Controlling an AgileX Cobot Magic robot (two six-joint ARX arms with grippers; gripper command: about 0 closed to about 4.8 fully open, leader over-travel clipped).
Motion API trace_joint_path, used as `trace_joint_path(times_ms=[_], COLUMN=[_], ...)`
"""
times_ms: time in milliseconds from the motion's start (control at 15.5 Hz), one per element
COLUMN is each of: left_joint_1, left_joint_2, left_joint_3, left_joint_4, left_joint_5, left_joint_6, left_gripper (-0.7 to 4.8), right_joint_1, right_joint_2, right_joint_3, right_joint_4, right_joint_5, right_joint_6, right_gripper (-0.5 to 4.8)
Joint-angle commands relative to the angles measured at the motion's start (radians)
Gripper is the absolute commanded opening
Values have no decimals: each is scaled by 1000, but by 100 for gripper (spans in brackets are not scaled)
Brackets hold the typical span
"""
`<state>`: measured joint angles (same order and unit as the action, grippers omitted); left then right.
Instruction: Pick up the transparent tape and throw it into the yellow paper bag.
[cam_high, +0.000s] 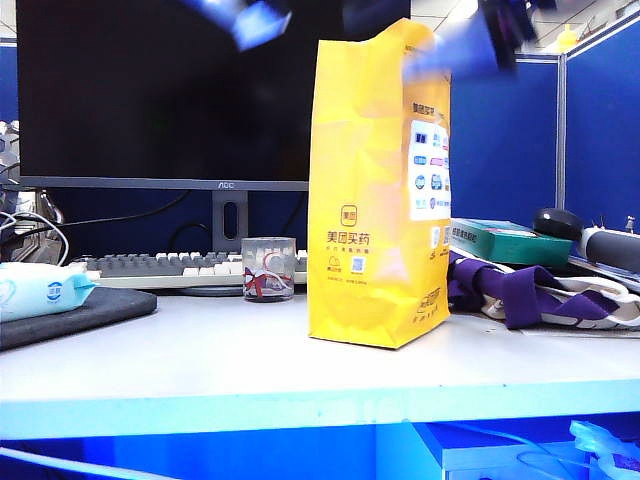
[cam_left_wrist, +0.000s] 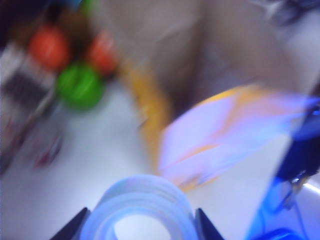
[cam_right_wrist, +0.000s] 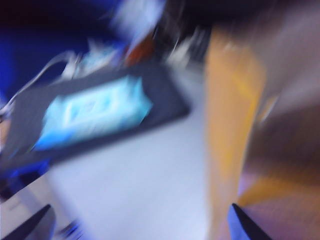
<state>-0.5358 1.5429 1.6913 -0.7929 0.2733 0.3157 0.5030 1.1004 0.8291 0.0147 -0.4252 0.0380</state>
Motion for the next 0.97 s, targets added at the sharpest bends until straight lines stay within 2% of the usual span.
trace_joint_path(times_ms=[65,129,194,388,452,581,646,904,969], left_joint_1=[-8,-8,-8,-7,-7,-7,-7,-8,-8], left_joint_2=[-4,-3,0,28,52,119,150,227,229], left_joint_3=[3,2,2,2,2,3,3,2,3], left_joint_4=[121,146,179,320,381,481,501,541,569], left_joint_5=[98,109,161,270,340,390,439,498,498], left_joint_6=[28,42,71,78,80,73,72,68,64], left_gripper=[268,268,268,268,268,268,268,274,388], right_joint_1=[-9,-10,-10,-10,-12,-20,-21,-29,-29], right_joint_2=[-3,-3,-3,-4,-11,-29,-29,-28,-28], right_joint_3=[121,156,198,296,303,305,305,305,305], right_joint_4=[-26,-67,-125,-277,-284,-303,-311,-328,-328], right_joint_5=[61,74,98,160,161,165,166,165,165], right_joint_6=[-74,-96,-131,-206,-207,-229,-229,-230,-230], right_gripper=[450,450,450,451,451,451,451,451,451])
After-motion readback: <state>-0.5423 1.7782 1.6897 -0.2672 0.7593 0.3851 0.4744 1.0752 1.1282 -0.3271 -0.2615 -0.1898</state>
